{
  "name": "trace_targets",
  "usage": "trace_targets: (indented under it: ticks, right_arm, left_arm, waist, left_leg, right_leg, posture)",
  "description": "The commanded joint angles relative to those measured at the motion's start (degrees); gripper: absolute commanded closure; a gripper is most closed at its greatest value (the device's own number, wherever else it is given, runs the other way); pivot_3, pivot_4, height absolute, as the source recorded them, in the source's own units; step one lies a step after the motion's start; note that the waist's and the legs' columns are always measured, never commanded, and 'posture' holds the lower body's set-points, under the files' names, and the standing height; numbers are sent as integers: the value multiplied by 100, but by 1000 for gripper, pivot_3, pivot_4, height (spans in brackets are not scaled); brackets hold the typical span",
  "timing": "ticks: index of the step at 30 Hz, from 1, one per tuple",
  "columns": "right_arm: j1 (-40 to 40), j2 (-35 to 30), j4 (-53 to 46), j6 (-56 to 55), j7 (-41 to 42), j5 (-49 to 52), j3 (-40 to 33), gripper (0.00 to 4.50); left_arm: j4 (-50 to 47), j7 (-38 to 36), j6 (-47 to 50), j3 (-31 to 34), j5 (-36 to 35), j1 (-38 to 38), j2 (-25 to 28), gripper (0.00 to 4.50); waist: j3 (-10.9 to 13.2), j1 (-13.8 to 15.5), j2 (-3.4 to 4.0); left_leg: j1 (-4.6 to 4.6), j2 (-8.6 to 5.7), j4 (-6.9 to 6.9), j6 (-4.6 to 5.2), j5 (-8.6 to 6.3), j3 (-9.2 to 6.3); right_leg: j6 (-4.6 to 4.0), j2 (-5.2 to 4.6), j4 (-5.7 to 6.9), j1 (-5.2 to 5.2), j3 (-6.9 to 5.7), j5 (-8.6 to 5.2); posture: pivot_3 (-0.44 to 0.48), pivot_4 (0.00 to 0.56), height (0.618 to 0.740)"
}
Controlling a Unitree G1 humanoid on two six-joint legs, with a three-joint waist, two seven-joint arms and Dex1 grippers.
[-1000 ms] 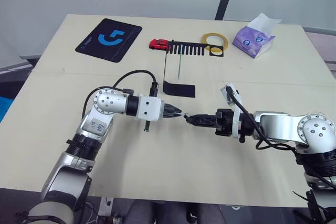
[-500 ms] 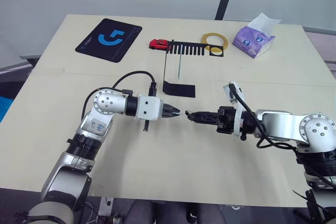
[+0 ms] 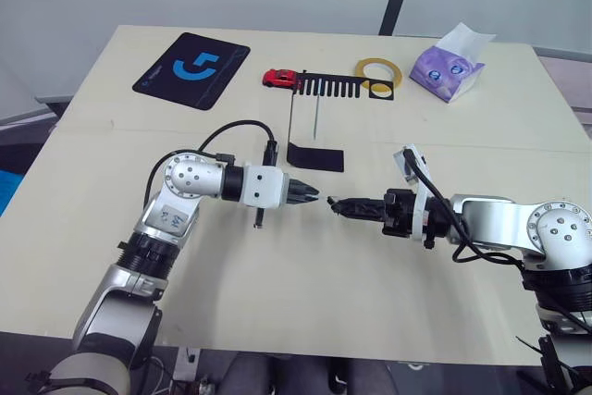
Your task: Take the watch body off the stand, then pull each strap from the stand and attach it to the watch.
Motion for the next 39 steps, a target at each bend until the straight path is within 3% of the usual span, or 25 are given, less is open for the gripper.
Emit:
trace_targets:
  ticks: [1, 39]
  right_arm:
    - [-64, -28, -183, -29, 13, 145, -85, 3005]
    - [-143, 101, -178, -72, -35, 145, -234, 3005]
  left_arm:
    - [-219, 64, -10, 28, -37, -65, -14, 4500]
    - [-176, 110, -35, -16, -4, -30, -40, 4500]
  waist:
    - [0, 0, 0]
    - [0, 1, 0]
  left_leg:
    - [0, 0, 0, 0, 0, 0]
    - [0, 0, 0, 0, 0, 0]
  right_leg:
    - [0, 0, 0, 0, 0, 0]
    - [0, 0, 0, 0, 0, 0]
  posture:
    - [0, 150, 738]
    - [0, 150, 738]
